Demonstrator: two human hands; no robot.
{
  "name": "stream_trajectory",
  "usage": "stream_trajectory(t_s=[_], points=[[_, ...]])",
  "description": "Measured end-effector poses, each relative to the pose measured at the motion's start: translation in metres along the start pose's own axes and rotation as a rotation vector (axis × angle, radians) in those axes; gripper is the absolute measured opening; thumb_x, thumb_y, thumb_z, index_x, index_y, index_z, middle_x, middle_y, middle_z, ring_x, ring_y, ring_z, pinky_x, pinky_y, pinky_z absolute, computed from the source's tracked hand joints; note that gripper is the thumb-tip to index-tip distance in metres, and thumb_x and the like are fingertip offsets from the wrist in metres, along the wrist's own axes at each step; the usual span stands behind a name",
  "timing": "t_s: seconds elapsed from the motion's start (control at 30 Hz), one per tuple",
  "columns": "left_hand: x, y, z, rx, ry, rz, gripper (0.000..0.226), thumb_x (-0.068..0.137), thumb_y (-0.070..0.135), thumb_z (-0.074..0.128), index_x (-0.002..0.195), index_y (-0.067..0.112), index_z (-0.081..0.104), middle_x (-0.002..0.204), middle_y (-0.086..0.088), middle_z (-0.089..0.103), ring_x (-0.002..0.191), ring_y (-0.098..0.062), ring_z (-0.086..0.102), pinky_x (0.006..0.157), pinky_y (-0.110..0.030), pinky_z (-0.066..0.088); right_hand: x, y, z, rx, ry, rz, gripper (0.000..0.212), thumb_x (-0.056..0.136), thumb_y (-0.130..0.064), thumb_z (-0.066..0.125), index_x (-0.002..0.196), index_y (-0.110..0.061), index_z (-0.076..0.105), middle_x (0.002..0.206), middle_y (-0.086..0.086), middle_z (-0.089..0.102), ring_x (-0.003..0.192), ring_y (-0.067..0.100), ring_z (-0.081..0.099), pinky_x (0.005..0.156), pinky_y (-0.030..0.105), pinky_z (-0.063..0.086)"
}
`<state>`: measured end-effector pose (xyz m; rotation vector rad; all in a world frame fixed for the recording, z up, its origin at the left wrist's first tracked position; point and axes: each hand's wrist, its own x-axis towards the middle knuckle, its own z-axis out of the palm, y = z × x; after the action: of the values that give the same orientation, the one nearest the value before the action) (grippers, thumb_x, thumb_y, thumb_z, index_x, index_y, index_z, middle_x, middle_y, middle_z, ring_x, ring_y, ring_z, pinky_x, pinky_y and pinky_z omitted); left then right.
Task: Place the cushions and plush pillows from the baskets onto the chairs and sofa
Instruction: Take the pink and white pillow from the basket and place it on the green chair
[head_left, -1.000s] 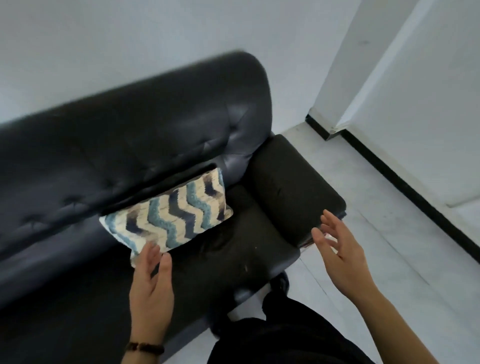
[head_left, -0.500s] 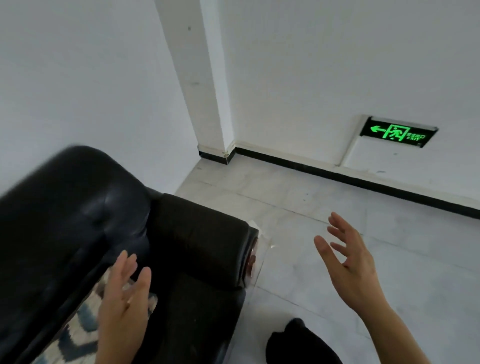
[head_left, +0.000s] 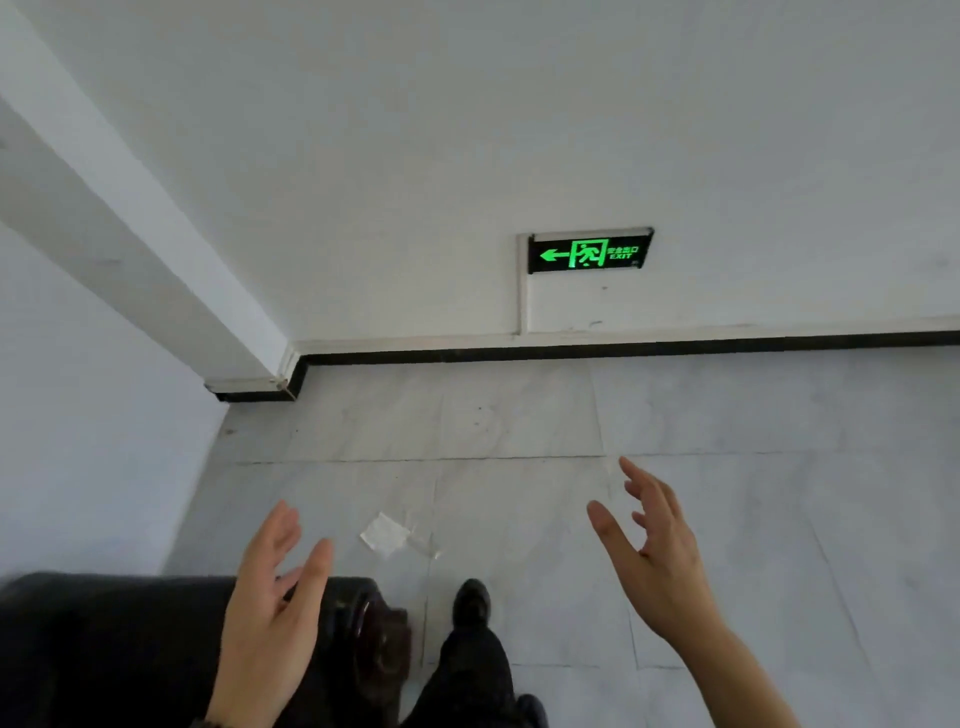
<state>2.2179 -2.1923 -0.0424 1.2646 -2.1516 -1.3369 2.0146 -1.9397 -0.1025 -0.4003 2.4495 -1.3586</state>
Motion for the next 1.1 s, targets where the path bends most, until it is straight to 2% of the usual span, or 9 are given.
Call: stream_trajectory(t_s=[0.17,0.33,0.4,0.5,0.63,0.73,0.83,0.93,1.1], points=[[0.115,0.058,0.126,-0.016,-0.19,0.068,0.064,0.091,0.028,0.066,0.15,0.019,0.043,0.149,-0.001,0.053,0.132,-0.015,0.053,0.106,-0.037,0.042,0.074,0.036,-0.06,-0.058,0.226,0.176,0.081,0.084,-0.065,0.053,0.154,-0.029,0.034,0.153,-0.013,0.036,0.141,0.009,0.04,0.107,0.026,0.034],[0.206,0.182,0.286,-0.004,-0.537,0.263,0.059,0.098,0.021,0.063,0.152,0.019,0.04,0.148,0.002,0.053,0.132,-0.015,0.052,0.102,-0.032,0.043,0.125,0.052,-0.159,-0.07,0.538,0.362,0.077,0.088,-0.059,0.059,0.155,-0.034,0.031,0.153,-0.011,0.039,0.14,0.014,0.044,0.111,0.036,0.041],[0.22,0.242,0.351,0.009,-0.691,0.363,0.059,0.098,0.018,0.063,0.152,0.017,0.04,0.148,0.0,0.053,0.132,-0.017,0.053,0.1,-0.029,0.043,0.128,0.059,-0.199,-0.038,0.704,0.416,0.078,0.085,-0.061,0.058,0.154,-0.034,0.033,0.148,-0.011,0.043,0.135,0.013,0.049,0.11,0.044,0.046],[0.215,0.324,0.443,0.038,-0.879,0.513,0.057,0.098,0.019,0.063,0.151,0.017,0.043,0.144,0.002,0.056,0.129,-0.017,0.056,0.096,-0.025,0.043,0.122,0.082,-0.247,0.034,0.967,0.491,0.077,0.084,-0.058,0.06,0.152,-0.031,0.039,0.139,-0.014,0.047,0.128,0.009,0.052,0.106,0.044,0.05],[0.182,0.392,0.567,0.055,-1.047,0.617,0.059,0.095,0.025,0.064,0.151,0.019,0.044,0.14,0.004,0.058,0.125,-0.016,0.059,0.102,-0.039,0.05,0.116,0.137,-0.297,0.124,1.203,0.597,0.075,0.086,-0.054,0.063,0.152,-0.029,0.039,0.14,-0.018,0.046,0.13,0.008,0.052,0.105,0.037,0.049],[0.147,0.421,0.66,0.073,-1.111,0.609,0.055,0.098,0.02,0.063,0.15,0.021,0.043,0.138,0.004,0.057,0.124,-0.018,0.06,0.108,-0.048,0.049,0.126,0.193,-0.338,0.184,1.274,0.668,0.076,0.086,-0.055,0.061,0.152,-0.027,0.037,0.144,-0.015,0.046,0.13,0.008,0.051,0.105,0.038,0.049],[0.108,0.459,0.739,0.097,-1.174,0.546,0.055,0.1,0.018,0.062,0.152,0.019,0.042,0.141,0.002,0.055,0.126,-0.02,0.059,0.109,-0.046,0.048,0.147,0.234,-0.404,0.245,1.291,0.711,0.079,0.084,-0.057,0.059,0.153,-0.024,0.038,0.147,-0.006,0.048,0.13,0.011,0.052,0.105,0.037,0.049],[0.078,0.515,0.803,0.093,-1.219,0.528,0.054,0.1,0.019,0.061,0.151,0.016,0.043,0.14,0.0,0.055,0.124,-0.02,0.06,0.106,-0.044,0.05,0.176,0.255,-0.496,0.248,1.301,0.652,0.078,0.083,-0.056,0.06,0.152,-0.023,0.04,0.141,-0.011,0.048,0.129,0.012,0.053,0.106,0.041,0.051],[0.049,0.598,0.897,0.03,-1.202,0.565,0.053,0.1,0.024,0.062,0.15,0.02,0.045,0.137,0.004,0.058,0.119,-0.009,0.061,0.106,-0.047,0.051,0.218,0.289,-0.64,0.18,1.28,0.541,0.079,0.085,-0.053,0.062,0.153,-0.022,0.038,0.145,-0.01,0.048,0.131,0.009,0.052,0.102,0.032,0.049]])
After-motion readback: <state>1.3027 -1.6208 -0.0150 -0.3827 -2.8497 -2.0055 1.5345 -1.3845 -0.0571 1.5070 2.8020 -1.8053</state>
